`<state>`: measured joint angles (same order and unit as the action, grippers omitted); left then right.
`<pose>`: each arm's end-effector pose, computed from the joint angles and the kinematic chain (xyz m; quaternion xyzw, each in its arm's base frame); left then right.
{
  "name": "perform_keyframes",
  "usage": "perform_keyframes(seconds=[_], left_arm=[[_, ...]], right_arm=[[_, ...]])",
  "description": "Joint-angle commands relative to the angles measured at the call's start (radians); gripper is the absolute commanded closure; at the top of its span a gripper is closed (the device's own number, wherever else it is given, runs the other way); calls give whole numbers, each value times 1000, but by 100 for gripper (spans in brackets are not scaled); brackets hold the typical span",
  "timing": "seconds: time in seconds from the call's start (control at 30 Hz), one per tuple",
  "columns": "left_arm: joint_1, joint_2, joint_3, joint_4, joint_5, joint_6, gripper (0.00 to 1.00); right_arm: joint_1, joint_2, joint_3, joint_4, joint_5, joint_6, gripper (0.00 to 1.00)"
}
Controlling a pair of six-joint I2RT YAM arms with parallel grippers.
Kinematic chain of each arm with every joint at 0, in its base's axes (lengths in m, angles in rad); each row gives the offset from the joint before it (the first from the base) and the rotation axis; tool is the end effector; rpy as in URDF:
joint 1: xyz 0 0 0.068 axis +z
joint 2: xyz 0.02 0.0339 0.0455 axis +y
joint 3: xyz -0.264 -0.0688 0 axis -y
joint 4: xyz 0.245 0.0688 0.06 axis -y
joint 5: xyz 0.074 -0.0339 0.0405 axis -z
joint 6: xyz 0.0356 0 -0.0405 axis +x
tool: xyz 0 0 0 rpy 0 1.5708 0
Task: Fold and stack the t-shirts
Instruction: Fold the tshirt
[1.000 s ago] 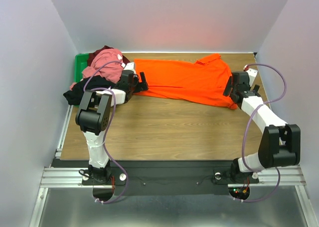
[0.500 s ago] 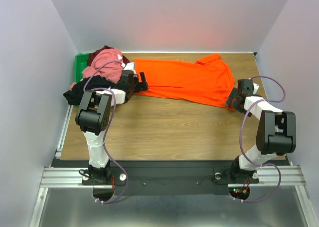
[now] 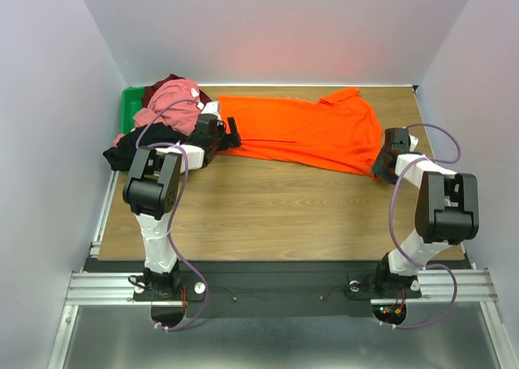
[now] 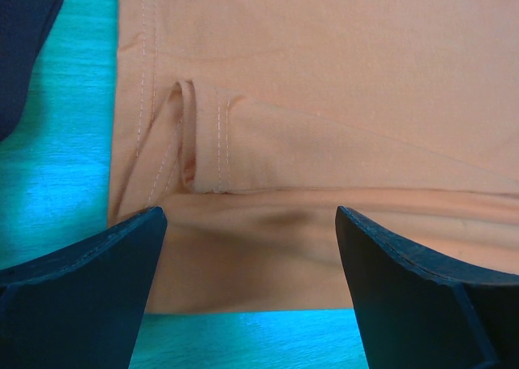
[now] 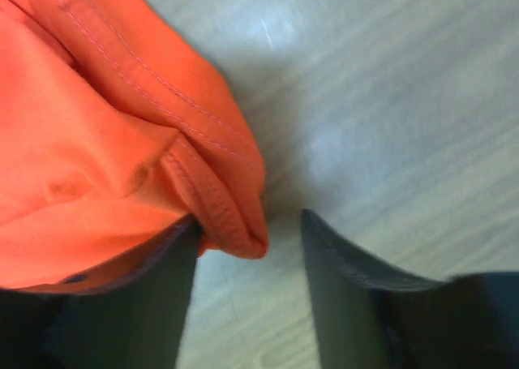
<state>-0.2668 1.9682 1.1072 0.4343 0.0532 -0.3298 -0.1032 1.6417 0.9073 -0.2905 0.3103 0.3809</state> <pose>0.4115 -0.1144 0.1649 -0.0121 0.8405 -0.1804 0.5107 0.3140 -0.0434 0.1650 0.2685 0.9137 -0.1105 0.2844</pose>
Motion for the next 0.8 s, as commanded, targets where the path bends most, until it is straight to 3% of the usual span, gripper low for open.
perform_keyframes(seconds=[0.0, 0.23, 0.33, 0.5, 0.77], left_arm=[[6, -8, -9, -12, 5, 5, 2], [6, -9, -9, -16, 7, 5, 1], [6, -11, -10, -14, 5, 5, 1], [6, -11, -10, -16, 5, 5, 2], [6, -20, -18, -20, 8, 3, 1]], right_arm=[[-7, 56, 41, 27, 24, -20, 50], [-9, 41, 51, 25, 171, -24, 87], [-9, -3, 36, 25, 268, -8, 91], [-9, -69, 10, 24, 406, 19, 88], [-9, -137, -16, 19, 504, 53, 61]])
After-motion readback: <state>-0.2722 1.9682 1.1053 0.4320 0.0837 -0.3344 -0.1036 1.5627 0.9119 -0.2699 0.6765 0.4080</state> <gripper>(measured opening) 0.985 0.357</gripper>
